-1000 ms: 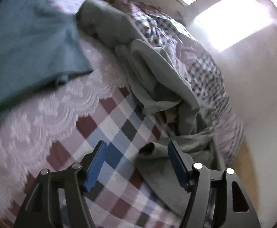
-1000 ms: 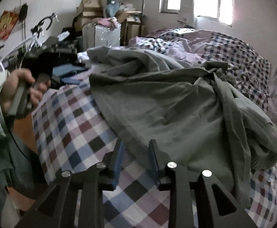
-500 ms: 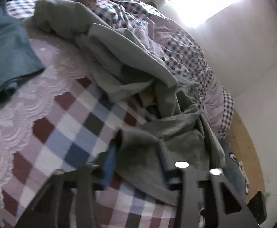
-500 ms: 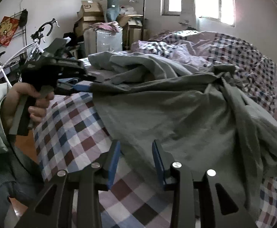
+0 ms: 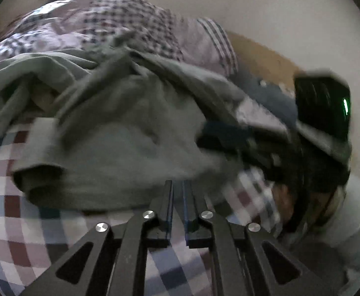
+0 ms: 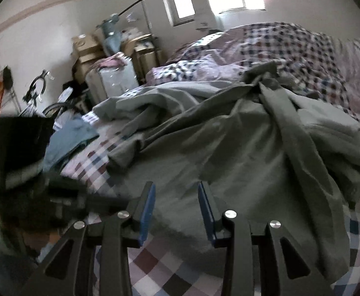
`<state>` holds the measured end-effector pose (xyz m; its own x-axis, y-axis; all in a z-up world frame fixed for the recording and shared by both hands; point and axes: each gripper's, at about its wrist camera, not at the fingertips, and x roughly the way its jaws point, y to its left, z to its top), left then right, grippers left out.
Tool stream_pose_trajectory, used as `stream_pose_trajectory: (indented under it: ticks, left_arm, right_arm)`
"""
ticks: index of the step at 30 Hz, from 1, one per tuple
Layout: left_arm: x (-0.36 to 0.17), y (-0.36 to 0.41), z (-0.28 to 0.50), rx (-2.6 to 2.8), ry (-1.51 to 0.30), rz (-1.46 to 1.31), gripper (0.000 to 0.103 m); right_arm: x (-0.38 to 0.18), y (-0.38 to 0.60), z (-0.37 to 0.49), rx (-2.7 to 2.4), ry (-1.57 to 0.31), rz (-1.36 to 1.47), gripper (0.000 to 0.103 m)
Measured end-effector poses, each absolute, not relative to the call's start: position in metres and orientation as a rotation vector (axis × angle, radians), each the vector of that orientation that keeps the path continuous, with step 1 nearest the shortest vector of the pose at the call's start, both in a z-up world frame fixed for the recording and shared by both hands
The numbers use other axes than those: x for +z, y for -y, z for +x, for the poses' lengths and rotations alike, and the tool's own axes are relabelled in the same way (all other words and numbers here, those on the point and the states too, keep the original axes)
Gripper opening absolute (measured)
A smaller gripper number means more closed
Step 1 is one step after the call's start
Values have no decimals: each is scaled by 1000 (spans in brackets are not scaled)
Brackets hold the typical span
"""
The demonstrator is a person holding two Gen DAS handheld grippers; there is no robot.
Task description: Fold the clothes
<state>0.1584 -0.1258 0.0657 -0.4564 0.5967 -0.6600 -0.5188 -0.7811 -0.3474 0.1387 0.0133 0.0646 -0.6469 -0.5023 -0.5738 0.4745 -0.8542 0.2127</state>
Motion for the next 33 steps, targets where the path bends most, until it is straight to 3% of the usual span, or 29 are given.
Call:
stream_pose_trajectory:
  ticks: [1,3,4,5,7,14,18,23,28,30,31,32,33]
  left_arm:
    - [70,129,162,2243,132,-1036,10]
    - [80,142,167,2287,169,-975,28]
    - [86,156,166,2338,223,-933,51]
    - [91,171,166,2387,278,-890,66]
    - [98,205,163,2514,408,-828,72]
    - [75,280,142,2661,700,-957,72]
    - [52,291,132,2568,818,-1047,72]
    - [21,298,112,2335,1109,-1096,72]
    - [14,294,97,2271,1202,-1085,68]
    - [14,294,94,2236,1240,-1060,44]
    - [14,295,93,2236,1250,-1066,23]
    - [14,295,92,2250,1253,-1075,14]
    - [14,296,92,2265,1255,-1075,12]
  right_arm:
    - [65,-15,137,-2454,65,873,38]
    - [66,-17,135,-2467,76,877,38]
    - [67,-18,134,-2469,80,877,38]
    - [68,-17,134,-2470,83,876,39]
    - [69,-16,133,-2469,89,869,39]
    - [68,-6,129,-2442,101,859,40]
    - [65,-1,126,-2430,109,869,40]
    - [63,1,124,-2421,107,878,41]
    - [61,3,125,-2417,99,888,41]
    - [60,2,125,-2420,97,891,41]
    - [60,1,125,-2422,97,893,41]
    - [60,0,125,-2424,97,894,41]
    - [60,-1,125,-2425,96,896,41]
